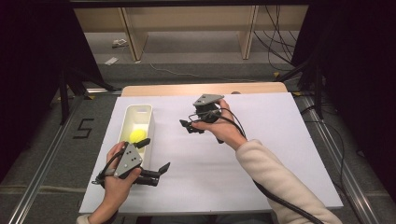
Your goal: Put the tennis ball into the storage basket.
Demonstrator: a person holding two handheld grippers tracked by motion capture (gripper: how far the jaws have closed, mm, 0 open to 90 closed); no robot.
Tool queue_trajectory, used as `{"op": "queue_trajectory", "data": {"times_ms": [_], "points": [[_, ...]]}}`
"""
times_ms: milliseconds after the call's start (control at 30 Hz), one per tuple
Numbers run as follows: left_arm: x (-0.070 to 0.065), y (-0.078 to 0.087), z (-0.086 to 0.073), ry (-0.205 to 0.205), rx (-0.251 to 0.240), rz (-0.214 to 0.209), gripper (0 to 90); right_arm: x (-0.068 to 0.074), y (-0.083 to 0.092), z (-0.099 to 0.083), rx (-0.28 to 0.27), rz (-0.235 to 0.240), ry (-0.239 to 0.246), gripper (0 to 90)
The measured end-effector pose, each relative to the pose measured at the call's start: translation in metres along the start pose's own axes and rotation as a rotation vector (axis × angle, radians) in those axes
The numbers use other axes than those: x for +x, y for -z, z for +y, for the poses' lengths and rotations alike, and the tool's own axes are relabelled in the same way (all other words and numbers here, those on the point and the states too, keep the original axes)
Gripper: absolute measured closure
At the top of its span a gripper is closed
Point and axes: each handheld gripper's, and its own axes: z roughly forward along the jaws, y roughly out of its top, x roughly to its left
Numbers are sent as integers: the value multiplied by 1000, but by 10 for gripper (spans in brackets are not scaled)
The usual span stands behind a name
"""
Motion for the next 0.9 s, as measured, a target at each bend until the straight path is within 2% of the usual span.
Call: {"op": "queue_trajectory", "data": {"times_ms": [300,567,900], "points": [[0,0,0,3,2,3,0,-14,19,-19,1,-33,-31,160],[0,0,0,1,2,4,0,-28,44,-39,6,-72,-55,159],[1,0,0,1,2,6,0,-38,70,-59,0,-106,-82,159]]}}
